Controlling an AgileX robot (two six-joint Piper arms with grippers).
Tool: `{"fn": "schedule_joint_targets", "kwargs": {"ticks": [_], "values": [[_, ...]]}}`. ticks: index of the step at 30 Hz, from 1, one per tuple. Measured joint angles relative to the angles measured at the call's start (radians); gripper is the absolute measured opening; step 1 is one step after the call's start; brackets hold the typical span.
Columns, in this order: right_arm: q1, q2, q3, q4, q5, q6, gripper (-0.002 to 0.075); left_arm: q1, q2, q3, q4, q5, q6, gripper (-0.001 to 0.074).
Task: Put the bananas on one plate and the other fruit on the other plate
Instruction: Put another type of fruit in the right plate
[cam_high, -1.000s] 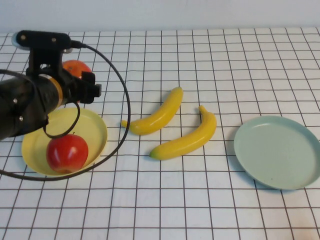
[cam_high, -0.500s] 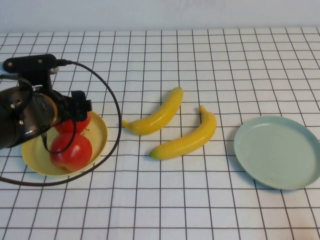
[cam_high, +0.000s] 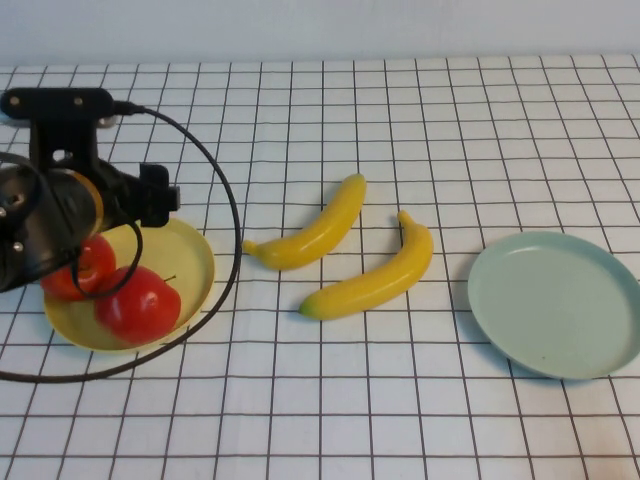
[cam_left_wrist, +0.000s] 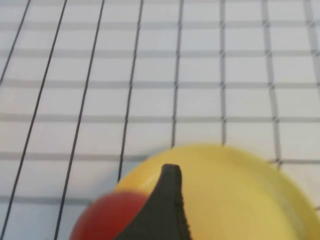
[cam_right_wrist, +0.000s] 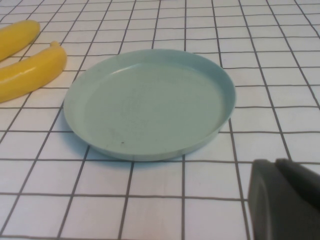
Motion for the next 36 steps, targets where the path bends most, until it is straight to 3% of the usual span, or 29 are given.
{"fn": "schedule_joint_targets", "kwargs": {"ticks": [3,6,9,11,14,21,26,36], "values": [[0.0,0.0,0.0,0.0,0.0,0.0,-0.0017,0.0,-0.068,0.0,0.026,-0.062,0.012,0.0658],[0.0,0.0,0.0,0.0,0.0,0.0,-0.0017,-0.001,-0.147,0.0,0.015,-0.124,0.015,0.0568],[0.0,0.0,0.0,0.0,0.0,0.0,-0.0017,-0.028,-0.229,0.013,-0.006,-0.153,0.015,0.0353],[0.0,0.0,0.0,0.0,0.0,0.0,-0.0017,-0.057,-0.296,0.037,-0.024,-0.151,0.015,0.0165],[0.0,0.0,0.0,0.0,0.0,0.0,-0.0017,-0.1,-0.401,0.084,-0.049,-0.106,0.015,0.005],[0.0,0.0,0.0,0.0,0.0,0.0,-0.0017,-0.137,-0.624,0.178,-0.081,-0.024,0.019,0.0001],[0.0,0.0,0.0,0.0,0.0,0.0,-0.0017,-0.137,-0.802,0.292,-0.205,0.062,0.026,-0.0002],[0.0,0.0,0.0,0.0,0.0,0.0,-0.0017,-0.125,-1.118,0.569,-0.238,0.044,0.059,-0.0002]]}}
